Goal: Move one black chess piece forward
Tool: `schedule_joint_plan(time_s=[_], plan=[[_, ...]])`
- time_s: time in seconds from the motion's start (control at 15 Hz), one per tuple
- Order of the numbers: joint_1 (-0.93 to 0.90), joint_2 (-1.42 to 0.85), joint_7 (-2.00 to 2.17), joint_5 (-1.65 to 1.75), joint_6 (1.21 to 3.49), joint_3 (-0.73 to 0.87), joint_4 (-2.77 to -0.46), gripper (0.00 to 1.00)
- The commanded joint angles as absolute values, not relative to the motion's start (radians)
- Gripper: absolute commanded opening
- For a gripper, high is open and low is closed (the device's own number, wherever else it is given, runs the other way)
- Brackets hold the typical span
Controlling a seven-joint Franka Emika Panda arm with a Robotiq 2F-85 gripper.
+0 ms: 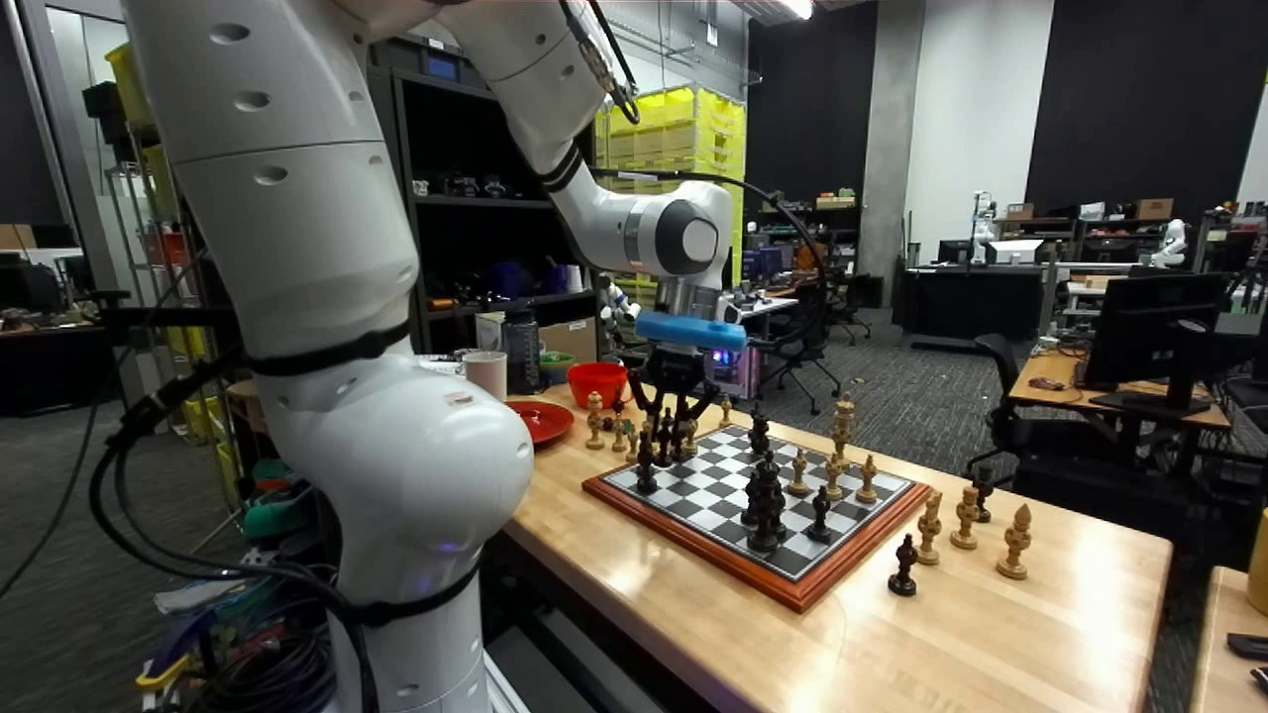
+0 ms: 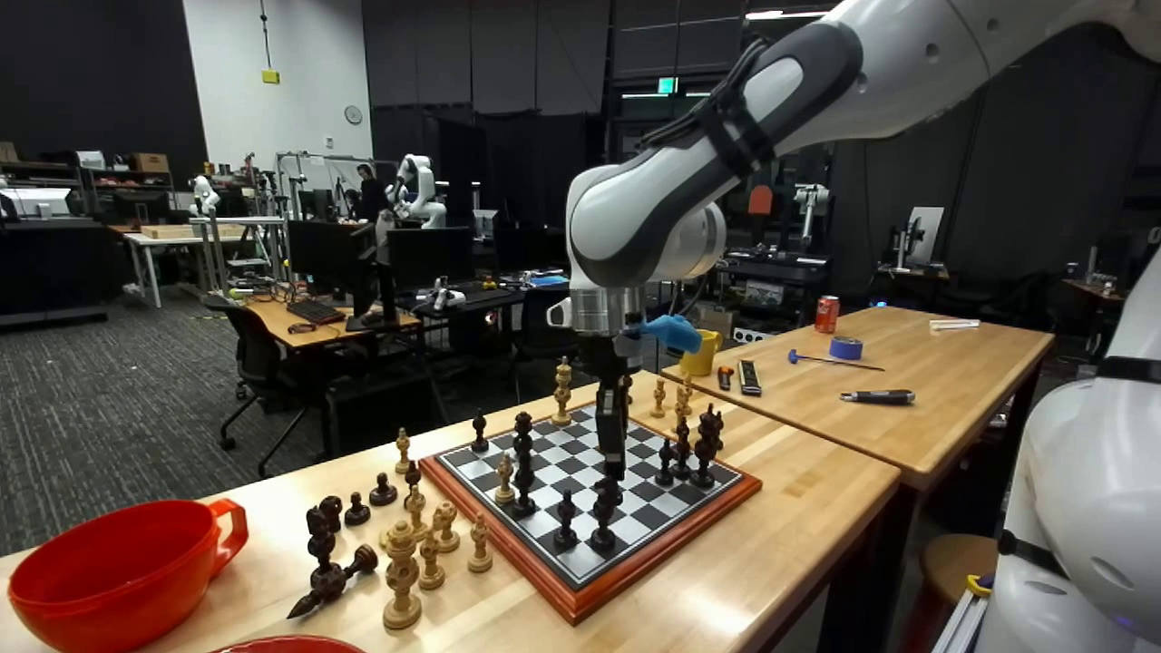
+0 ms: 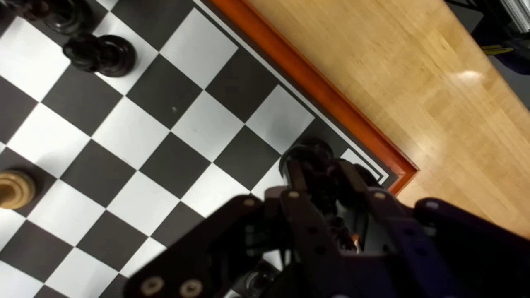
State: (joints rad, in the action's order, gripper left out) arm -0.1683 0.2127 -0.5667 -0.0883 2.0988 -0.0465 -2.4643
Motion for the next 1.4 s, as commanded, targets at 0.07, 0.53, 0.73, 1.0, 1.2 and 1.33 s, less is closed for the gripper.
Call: schedule_joint_plan(time_s=[0.07, 0.53, 0.73, 1.0, 1.2, 1.33], plan=[[-0.180, 0.221, -0.595, -0.106, 2.154, -0.056, -2.478, 0.06], [-0.167, 0.170, -0.577, -0.099, 2.229, -0.054, -2.450, 0.06], [-0.164, 0.148, -0.577, -0.105, 2.230, -0.055, -2.446, 0.06], [-0.165, 0.132, -0.583, -0.110, 2.229, -0.059, -2.447, 0.06], [-0.165, 0.124, -0.588, -0.118, 2.227, -0.060, -2.446, 0.06], [-0.165, 0.121, -0.591, -0.128, 2.224, -0.060, -2.444, 0.06]])
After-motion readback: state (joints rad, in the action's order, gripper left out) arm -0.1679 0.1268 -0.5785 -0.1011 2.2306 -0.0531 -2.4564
